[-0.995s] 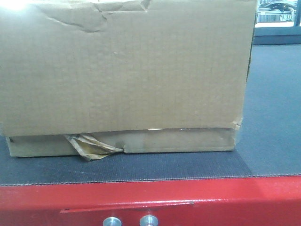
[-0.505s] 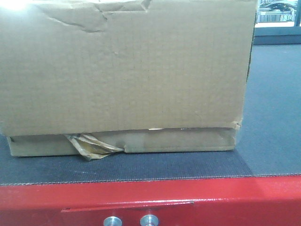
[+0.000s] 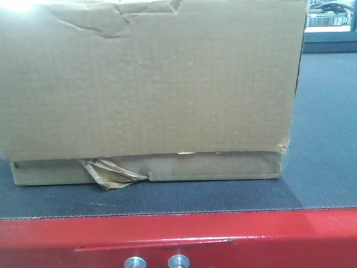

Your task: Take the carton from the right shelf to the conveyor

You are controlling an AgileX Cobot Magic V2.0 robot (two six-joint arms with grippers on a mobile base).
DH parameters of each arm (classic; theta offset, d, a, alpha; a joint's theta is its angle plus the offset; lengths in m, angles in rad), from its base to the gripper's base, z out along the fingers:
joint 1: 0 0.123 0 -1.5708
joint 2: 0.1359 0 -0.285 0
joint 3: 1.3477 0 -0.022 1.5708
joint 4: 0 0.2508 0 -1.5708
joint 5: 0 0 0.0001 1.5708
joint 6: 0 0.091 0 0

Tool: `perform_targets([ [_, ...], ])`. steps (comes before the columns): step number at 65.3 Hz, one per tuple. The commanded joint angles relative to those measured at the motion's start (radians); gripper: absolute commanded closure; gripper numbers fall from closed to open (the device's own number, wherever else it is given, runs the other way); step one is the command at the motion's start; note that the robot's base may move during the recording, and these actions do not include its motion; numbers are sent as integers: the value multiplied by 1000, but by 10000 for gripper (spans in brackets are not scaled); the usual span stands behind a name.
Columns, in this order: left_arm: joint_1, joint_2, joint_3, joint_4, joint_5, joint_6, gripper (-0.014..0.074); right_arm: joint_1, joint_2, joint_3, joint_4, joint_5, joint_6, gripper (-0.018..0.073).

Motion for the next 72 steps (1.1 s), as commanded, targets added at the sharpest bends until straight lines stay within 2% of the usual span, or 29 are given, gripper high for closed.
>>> perform_targets([
  [1,3,-5,-3,-5,-19,0,582,3,-3,0,4,-4,-10,632],
  [72,3,-5,-3,-5,-19,0,582,3,-3,0,4,-6,-10,632],
])
